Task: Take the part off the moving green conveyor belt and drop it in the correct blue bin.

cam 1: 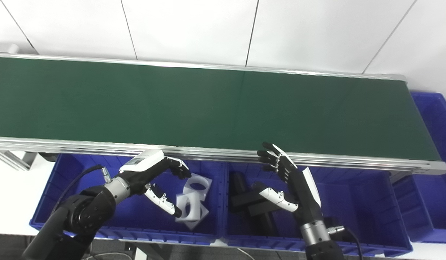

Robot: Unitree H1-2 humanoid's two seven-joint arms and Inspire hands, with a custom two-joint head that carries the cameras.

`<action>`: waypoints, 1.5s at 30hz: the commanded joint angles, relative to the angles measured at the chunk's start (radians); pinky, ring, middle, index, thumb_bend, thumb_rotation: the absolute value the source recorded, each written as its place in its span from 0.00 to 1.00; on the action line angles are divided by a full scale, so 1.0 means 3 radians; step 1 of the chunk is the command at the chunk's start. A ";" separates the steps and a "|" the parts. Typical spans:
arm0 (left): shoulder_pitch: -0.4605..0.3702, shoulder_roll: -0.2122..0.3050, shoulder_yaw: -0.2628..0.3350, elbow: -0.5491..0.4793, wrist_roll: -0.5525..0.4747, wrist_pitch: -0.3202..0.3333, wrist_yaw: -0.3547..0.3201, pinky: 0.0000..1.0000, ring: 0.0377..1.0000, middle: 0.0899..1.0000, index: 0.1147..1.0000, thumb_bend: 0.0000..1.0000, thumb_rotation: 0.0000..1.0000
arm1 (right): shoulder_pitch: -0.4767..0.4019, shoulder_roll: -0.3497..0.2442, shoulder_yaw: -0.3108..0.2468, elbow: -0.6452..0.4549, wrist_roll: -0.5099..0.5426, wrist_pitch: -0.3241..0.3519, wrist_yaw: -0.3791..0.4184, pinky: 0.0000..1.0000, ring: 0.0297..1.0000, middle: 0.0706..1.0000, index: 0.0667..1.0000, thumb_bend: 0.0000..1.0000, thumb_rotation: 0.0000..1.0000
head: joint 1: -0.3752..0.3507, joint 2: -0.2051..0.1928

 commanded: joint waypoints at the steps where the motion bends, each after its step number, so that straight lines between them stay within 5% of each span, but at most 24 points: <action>1: -0.0078 0.0070 0.0037 -0.0118 -0.0062 -0.0014 0.0016 0.91 0.73 0.67 0.66 1.00 0.38 | -0.0011 0.0025 -0.0006 -0.0114 0.0008 0.0001 -0.0006 0.72 0.78 0.79 0.86 0.75 0.53 | 0.0001 0.0000; 12: -0.0065 0.0066 0.0065 -0.0143 -0.0253 -0.0064 -0.0003 0.92 0.75 0.70 0.70 1.00 0.45 | -0.0017 0.0030 -0.0006 -0.0084 0.0013 -0.0032 -0.0013 0.72 0.78 0.79 0.86 0.74 0.52 | -0.0016 -0.0032; 16: -0.0030 -0.0017 0.0154 -0.0199 -0.0605 -0.0022 0.0011 0.77 0.73 0.69 0.70 1.00 0.43 | -0.0016 0.0024 -0.0003 -0.0072 0.0001 -0.0046 -0.0014 0.72 0.78 0.79 0.86 0.74 0.52 | -0.0043 -0.0062; 22: 0.0057 -0.0152 0.0239 -0.0353 -0.0948 0.0102 0.0028 0.69 0.77 0.75 0.73 1.00 0.43 | -0.0006 0.0024 0.0006 -0.0036 -0.0019 -0.0080 -0.0023 0.72 0.78 0.79 0.86 0.74 0.53 | -0.0117 -0.0138; 29: 0.0200 -0.0380 0.0353 -0.0448 -0.1538 0.0067 0.0078 0.83 0.86 0.86 0.85 1.00 0.41 | 0.0007 0.0021 0.0019 0.0006 -0.0021 -0.0112 -0.0021 0.73 0.79 0.79 0.86 0.75 0.54 | -0.0174 -0.0209; 34: 0.0303 -0.0609 0.0401 -0.0344 -0.1920 -0.0158 0.0155 0.82 0.89 0.91 0.90 1.00 0.42 | 0.0007 0.0015 0.0023 0.0052 0.0020 -0.0137 -0.0004 0.73 0.79 0.80 0.87 0.74 0.52 | -0.0199 -0.0289; 38: 0.0382 -0.0747 0.0407 -0.0301 -0.2025 -0.0139 0.0244 0.83 0.91 0.92 0.92 1.00 0.44 | 0.0016 0.0019 0.0029 0.0085 0.0017 -0.0186 -0.0014 0.74 0.79 0.80 0.87 0.73 0.52 | -0.0231 -0.0352; 45: 0.0486 -0.0962 0.0402 0.0018 -0.2132 -0.0430 0.0349 0.87 0.93 0.93 0.94 1.00 0.44 | 0.0017 0.0030 0.0046 0.0227 -0.0013 -0.0299 -0.0051 0.75 0.80 0.81 0.88 0.74 0.54 | -0.0338 -0.0521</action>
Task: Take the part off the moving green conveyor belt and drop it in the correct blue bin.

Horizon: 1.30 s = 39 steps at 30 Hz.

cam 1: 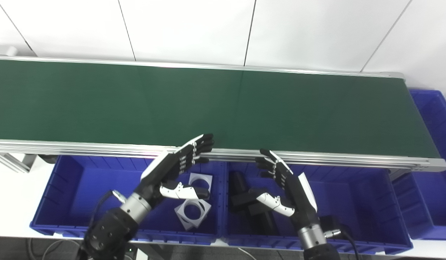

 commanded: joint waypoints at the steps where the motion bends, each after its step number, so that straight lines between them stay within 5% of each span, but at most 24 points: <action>1: -0.0020 -0.0043 0.0018 -0.0006 -0.0083 -0.0225 0.0063 0.89 0.93 0.93 0.94 1.00 0.43 | -0.0022 0.0028 0.0009 -0.0029 0.0005 -0.0249 -0.0032 0.75 0.80 0.81 0.88 0.74 0.54 | 0.0004 0.0000; 21: 0.0007 -0.0298 0.0026 0.0869 -0.0212 -0.0893 0.0157 0.88 0.89 0.89 0.90 1.00 0.42 | 0.0034 0.0060 0.0037 0.0172 0.0033 -0.0469 -0.0062 0.75 0.81 0.82 0.89 0.73 0.50 | -0.0265 -0.0297; 39: -0.0018 -0.0291 0.0172 0.1123 -0.0259 -0.1056 0.0189 0.90 0.90 0.89 0.88 1.00 0.41 | 0.0028 0.0077 0.0010 0.0281 0.0056 -0.0618 -0.0083 0.77 0.82 0.84 0.91 0.72 0.56 | -0.0247 -0.0407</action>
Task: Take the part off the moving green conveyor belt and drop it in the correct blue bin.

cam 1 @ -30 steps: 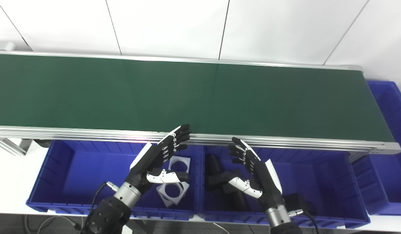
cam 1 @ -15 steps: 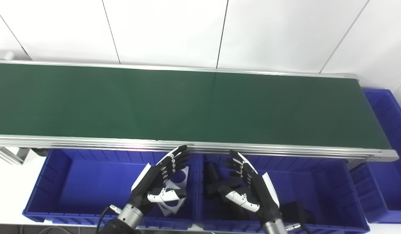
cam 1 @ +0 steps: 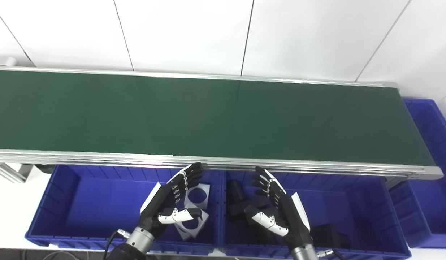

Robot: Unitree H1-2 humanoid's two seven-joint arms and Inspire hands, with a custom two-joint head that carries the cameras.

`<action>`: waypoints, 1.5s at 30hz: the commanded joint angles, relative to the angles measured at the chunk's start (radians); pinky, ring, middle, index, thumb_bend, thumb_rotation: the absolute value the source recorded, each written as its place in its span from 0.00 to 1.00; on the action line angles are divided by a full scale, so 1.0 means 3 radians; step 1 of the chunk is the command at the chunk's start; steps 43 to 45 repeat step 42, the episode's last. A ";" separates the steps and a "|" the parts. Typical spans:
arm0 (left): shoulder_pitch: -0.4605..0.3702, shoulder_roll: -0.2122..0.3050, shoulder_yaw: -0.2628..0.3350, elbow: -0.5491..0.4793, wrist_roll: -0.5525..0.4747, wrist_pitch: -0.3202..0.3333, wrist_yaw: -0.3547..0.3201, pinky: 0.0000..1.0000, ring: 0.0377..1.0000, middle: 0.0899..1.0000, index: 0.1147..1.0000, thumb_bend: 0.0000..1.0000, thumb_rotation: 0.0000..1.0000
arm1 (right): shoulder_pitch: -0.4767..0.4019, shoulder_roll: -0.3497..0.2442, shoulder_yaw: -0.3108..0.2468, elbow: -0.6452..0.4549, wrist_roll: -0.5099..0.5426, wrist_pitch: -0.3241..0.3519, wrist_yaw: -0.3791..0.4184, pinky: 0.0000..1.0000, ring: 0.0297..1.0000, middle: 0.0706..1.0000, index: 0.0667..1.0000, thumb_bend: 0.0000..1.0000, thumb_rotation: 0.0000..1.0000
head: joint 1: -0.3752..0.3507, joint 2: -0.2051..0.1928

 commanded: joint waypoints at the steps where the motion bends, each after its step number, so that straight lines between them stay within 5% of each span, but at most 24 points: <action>1: -0.0046 -0.0012 0.0027 -0.0008 -0.0028 -0.0167 0.0043 0.89 0.90 0.89 0.88 1.00 0.41 | -0.0025 0.0029 -0.0011 -0.0036 0.0044 -0.0225 -0.0028 0.77 0.82 0.84 0.91 0.72 0.56 | 0.0013 -0.0010; 45: -0.0039 -0.0031 0.0071 0.0079 -0.0038 -0.0260 0.0092 0.87 0.87 0.87 0.84 1.00 0.36 | -0.0026 0.0061 -0.0053 0.0013 0.0037 -0.0330 -0.0041 0.76 0.81 0.84 0.91 0.67 0.56 | 0.0045 -0.0014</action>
